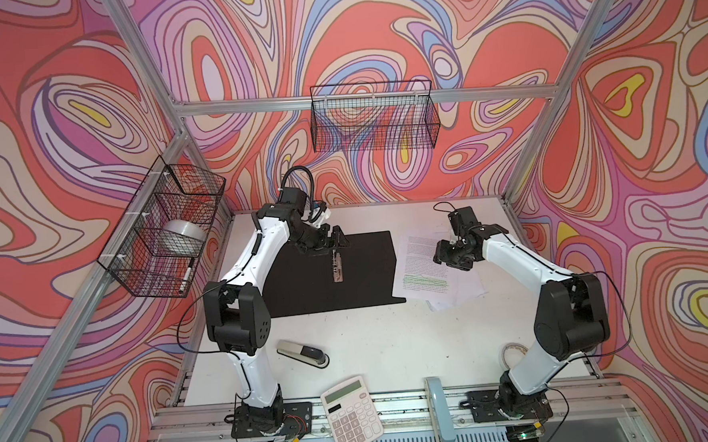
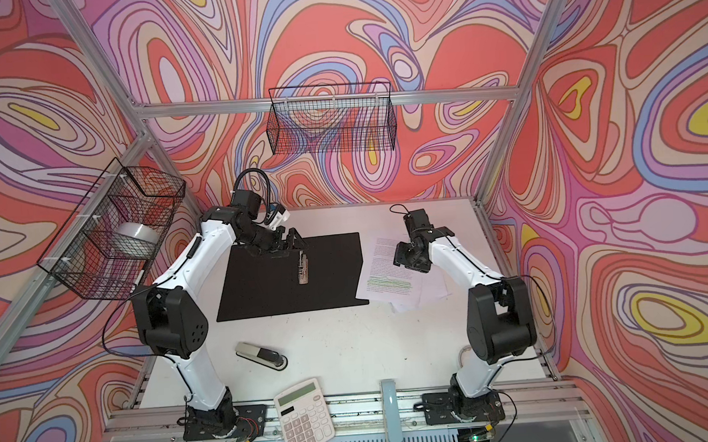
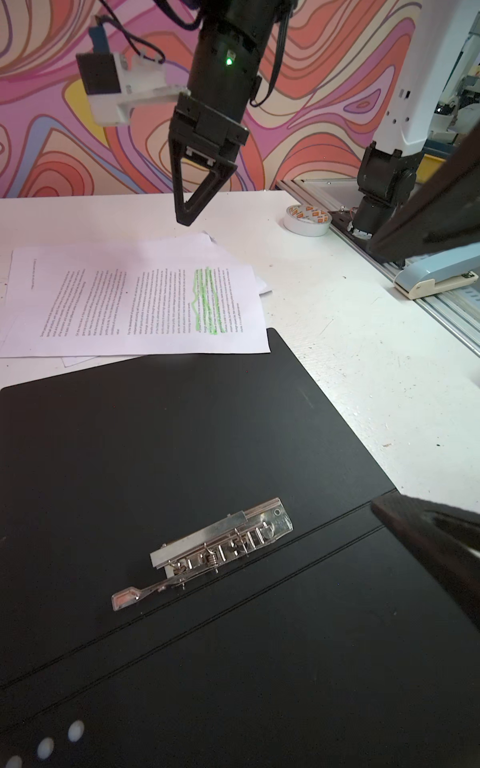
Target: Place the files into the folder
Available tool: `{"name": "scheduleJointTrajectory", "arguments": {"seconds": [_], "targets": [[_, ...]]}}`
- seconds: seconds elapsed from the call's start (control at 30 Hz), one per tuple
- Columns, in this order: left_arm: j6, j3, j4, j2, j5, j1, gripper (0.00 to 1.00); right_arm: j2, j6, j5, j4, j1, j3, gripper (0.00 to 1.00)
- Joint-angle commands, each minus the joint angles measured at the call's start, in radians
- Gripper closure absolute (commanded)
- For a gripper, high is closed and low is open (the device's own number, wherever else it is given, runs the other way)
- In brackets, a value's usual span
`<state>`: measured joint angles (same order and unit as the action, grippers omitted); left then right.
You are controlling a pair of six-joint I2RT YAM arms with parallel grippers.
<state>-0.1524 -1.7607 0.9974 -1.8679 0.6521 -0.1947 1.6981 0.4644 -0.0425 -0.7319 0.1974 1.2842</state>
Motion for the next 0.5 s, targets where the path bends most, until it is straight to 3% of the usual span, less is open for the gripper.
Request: {"name": "scheduleJointTrajectory", "arguments": {"seconds": [0.0, 0.1, 0.3, 0.47], "targets": [[0.054, 0.020, -0.005, -0.001, -0.039, -0.015, 0.11, 0.011, 0.038, 0.125, 0.029, 0.000, -0.009, 0.33], [0.088, 0.016, -0.009, -0.015, -0.052, -0.043, 0.11, 0.024, 0.059, 0.150, 0.050, -0.025, -0.021, 0.28], [0.141, -0.037, -0.011, -0.074, -0.093, -0.125, 0.12, 0.105, 0.064, 0.062, 0.103, -0.098, -0.023, 0.28], [0.141, -0.079, 0.001, -0.107, -0.188, -0.127, 0.12, 0.180, 0.047, 0.040, 0.118, -0.122, 0.008, 0.28]]}}
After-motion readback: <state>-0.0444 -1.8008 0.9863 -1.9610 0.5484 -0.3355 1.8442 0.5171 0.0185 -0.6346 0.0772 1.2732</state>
